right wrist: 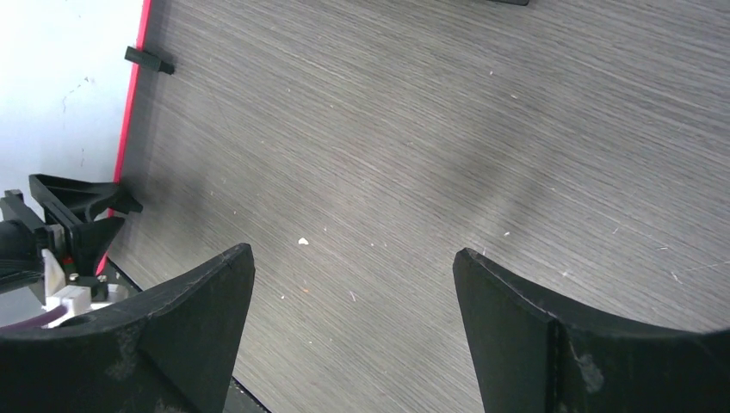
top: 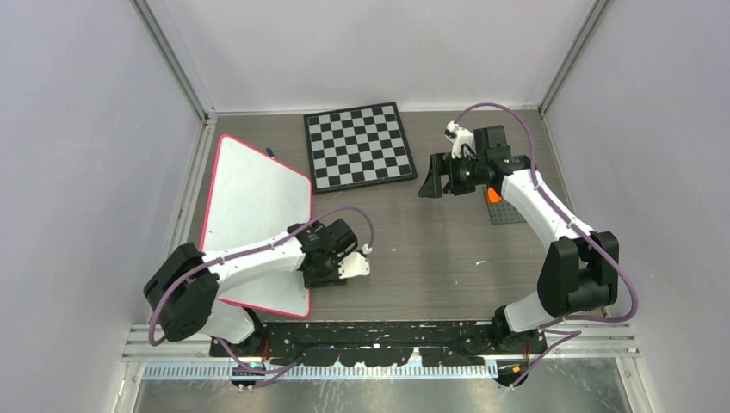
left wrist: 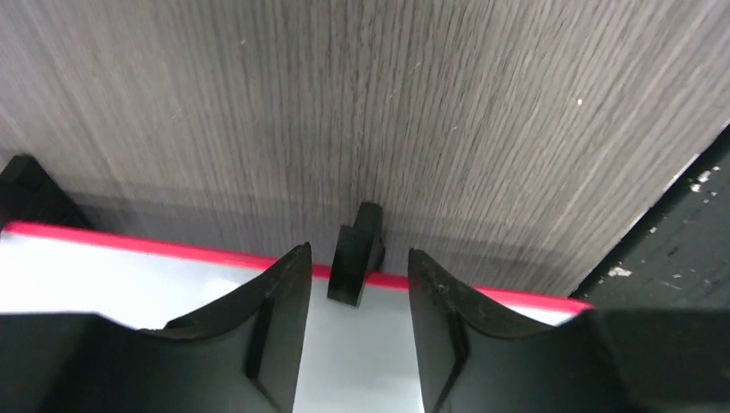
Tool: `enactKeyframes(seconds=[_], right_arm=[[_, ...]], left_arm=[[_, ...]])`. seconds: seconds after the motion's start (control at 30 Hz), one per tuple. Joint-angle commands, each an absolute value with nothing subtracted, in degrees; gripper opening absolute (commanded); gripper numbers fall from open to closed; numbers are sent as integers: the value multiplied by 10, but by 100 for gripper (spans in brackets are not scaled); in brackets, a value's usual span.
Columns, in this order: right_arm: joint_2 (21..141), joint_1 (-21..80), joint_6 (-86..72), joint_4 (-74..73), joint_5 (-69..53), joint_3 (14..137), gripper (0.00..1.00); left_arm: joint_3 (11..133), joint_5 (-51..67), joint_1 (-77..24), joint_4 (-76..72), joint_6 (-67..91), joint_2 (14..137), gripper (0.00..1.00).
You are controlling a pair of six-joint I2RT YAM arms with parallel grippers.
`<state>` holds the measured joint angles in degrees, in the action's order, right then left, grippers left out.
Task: Write a sentence on the whiteboard
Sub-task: Move the whiteboard stand to the center of the board.
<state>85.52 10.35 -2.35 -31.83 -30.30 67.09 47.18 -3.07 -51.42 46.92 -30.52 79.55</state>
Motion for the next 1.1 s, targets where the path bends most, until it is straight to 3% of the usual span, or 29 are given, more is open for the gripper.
enactKeyframes(seconds=[0.0,0.1,0.23,0.33,0.8,1.07], right_arm=[[824,105,-24,-298,-293,671,89],[818,105,-21,-300,-288,666,89],[813,105,-18,-302,-284,665,89],[812,105,-15,-303,-282,662,89],[812,105,-13,-305,-274,657,89],[808,105,-13,-309,-267,653,89]], left_arm=[[448,-61,-514,437,-322,816,42],[434,-75,-514,425,-333,821,32],[418,-87,-508,430,-364,815,10],[404,-84,-488,445,-395,796,0],[303,-109,-401,487,-605,678,0],[313,-84,-380,501,-661,659,0]])
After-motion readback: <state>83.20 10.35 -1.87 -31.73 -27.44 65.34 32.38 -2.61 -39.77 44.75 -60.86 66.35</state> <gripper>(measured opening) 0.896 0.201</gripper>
